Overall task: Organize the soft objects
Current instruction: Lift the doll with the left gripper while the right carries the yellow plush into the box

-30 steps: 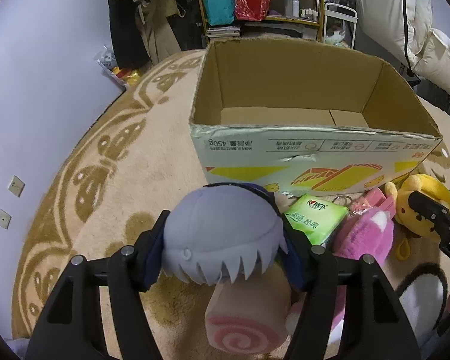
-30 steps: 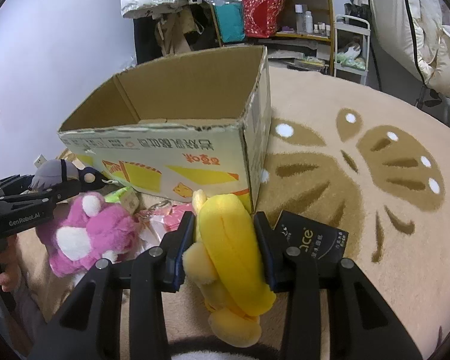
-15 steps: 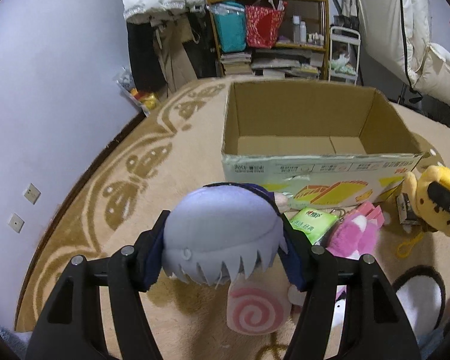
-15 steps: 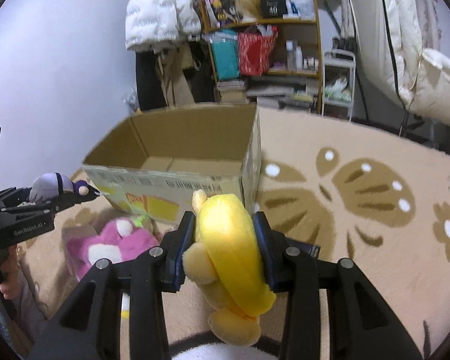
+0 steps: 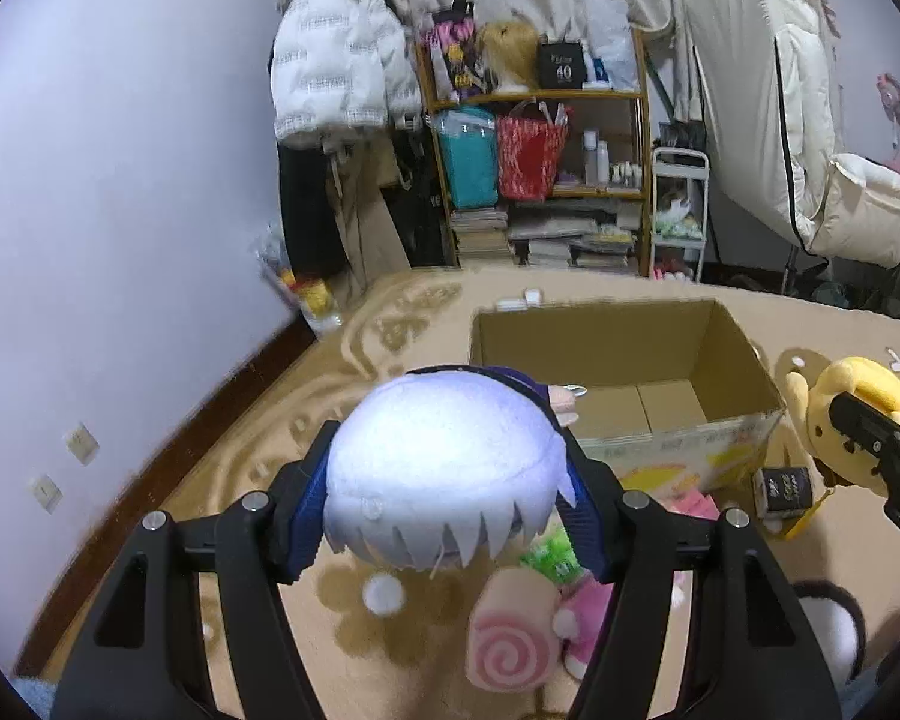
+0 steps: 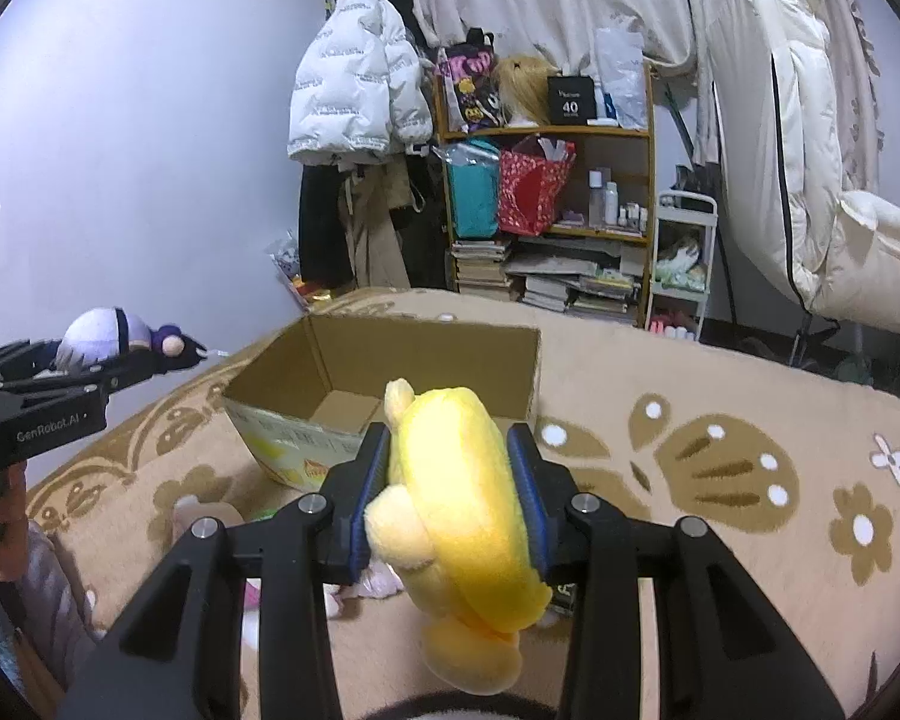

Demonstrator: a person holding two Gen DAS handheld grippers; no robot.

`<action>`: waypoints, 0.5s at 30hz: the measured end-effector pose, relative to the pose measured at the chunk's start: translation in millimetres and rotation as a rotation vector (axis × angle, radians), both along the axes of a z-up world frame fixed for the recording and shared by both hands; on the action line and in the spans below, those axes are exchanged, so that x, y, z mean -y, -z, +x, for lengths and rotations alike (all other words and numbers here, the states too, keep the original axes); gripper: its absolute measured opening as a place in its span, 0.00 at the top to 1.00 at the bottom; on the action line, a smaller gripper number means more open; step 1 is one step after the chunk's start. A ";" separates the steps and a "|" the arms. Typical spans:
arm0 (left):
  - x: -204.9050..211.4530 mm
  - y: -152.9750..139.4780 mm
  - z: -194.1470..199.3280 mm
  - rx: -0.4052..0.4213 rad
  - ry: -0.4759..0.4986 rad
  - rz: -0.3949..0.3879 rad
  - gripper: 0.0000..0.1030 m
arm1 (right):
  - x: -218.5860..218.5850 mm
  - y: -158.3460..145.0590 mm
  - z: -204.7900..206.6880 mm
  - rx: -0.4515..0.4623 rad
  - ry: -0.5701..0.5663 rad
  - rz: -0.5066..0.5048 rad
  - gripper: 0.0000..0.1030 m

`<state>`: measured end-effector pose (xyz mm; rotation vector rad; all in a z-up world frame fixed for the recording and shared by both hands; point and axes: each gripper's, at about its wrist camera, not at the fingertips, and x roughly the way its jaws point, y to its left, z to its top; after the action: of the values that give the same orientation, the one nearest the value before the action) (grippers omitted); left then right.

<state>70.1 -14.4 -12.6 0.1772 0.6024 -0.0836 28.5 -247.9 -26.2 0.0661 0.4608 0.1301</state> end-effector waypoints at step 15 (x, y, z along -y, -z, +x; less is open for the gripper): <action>-10.3 -77.3 28.2 0.204 -0.054 -0.008 0.37 | -11.7 -35.6 35.4 0.099 -0.004 -0.053 0.59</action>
<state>98.4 -4.2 64.7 0.1597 0.4034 -0.0156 64.0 -236.2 9.3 0.0070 0.3656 0.1246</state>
